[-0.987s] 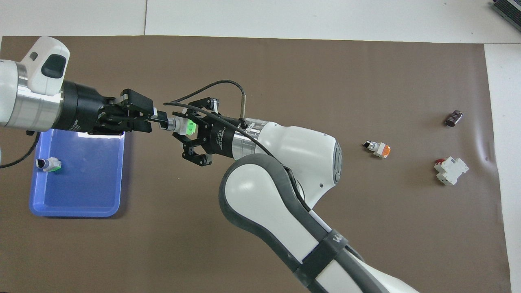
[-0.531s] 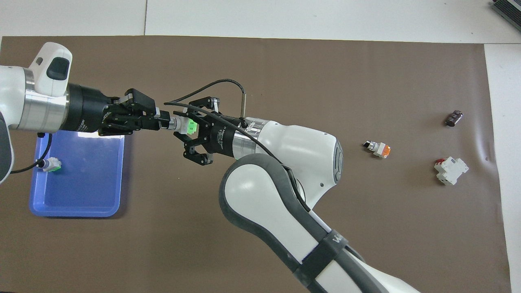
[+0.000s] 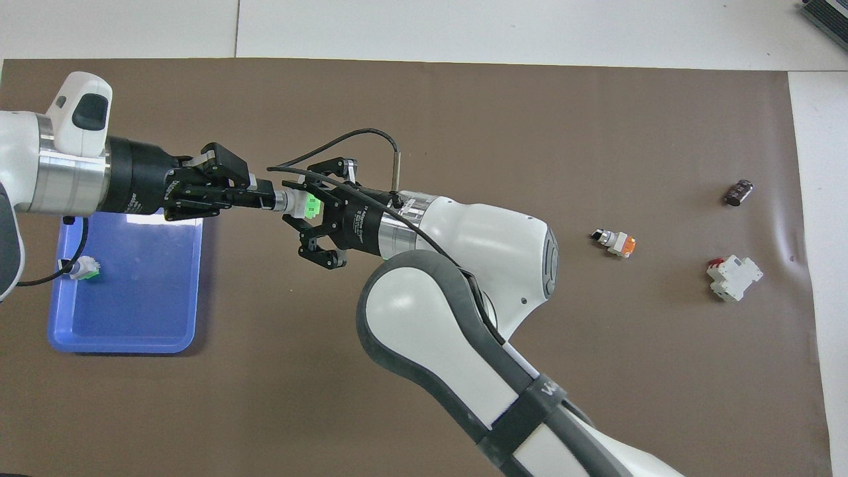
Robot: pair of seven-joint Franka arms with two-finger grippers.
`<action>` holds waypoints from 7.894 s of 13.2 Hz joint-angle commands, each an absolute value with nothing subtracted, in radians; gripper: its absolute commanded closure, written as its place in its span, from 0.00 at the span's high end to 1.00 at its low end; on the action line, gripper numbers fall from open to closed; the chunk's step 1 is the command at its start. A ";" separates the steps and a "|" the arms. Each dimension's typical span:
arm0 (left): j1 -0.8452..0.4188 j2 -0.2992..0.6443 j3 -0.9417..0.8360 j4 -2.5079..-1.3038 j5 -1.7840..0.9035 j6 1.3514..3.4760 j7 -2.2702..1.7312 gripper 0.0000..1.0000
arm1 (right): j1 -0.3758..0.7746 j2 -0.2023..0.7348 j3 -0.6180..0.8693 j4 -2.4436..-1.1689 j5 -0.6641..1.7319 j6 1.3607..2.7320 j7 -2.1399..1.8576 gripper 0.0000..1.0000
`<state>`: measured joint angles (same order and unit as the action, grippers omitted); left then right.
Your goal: Turn and place switch with both arms
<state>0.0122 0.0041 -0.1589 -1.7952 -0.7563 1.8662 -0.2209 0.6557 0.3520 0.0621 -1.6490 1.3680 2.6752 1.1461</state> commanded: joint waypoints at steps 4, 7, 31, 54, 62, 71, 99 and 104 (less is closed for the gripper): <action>0.015 -0.015 -0.160 -1.839 -0.790 1.908 -0.222 0.18 | 0.652 0.368 0.066 -1.626 1.342 2.688 1.160 0.00; 0.015 -0.015 -0.160 -1.842 -0.793 1.916 -0.222 0.16 | 0.652 0.368 0.066 -1.626 1.342 2.688 1.160 0.00; 0.000 -0.025 -0.156 -1.861 -0.779 1.930 -0.920 0.00 | 0.652 0.368 0.066 -1.626 1.336 2.692 1.152 0.00; -0.040 -0.031 -0.160 -1.850 -0.581 2.023 -2.235 0.00 | 0.652 0.368 0.066 -1.628 1.336 2.691 1.152 0.00; -0.040 -0.035 -0.160 -1.859 -0.580 2.055 -2.270 0.00 | 0.652 0.368 0.066 -1.628 1.336 2.692 1.152 0.00; -0.038 -0.035 -0.160 -1.859 -0.580 2.065 -2.260 0.00 | 0.660 0.364 0.066 -1.643 1.313 2.712 1.108 0.97; 0.344 0.031 -0.152 -2.189 -0.017 2.425 -0.824 0.00 | 0.014 0.023 0.025 -1.454 -0.048 1.557 0.250 1.00; 0.345 0.083 -0.150 -2.192 -0.015 2.410 -0.784 0.00 | 0.120 -0.026 -0.204 -1.583 0.012 1.597 0.123 1.00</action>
<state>0.3324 0.0770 -0.1439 -2.1838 -0.0355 2.4013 -0.8062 0.1537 0.0126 -0.1916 -1.5141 -0.0141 1.5782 0.1651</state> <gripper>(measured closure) 0.894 0.000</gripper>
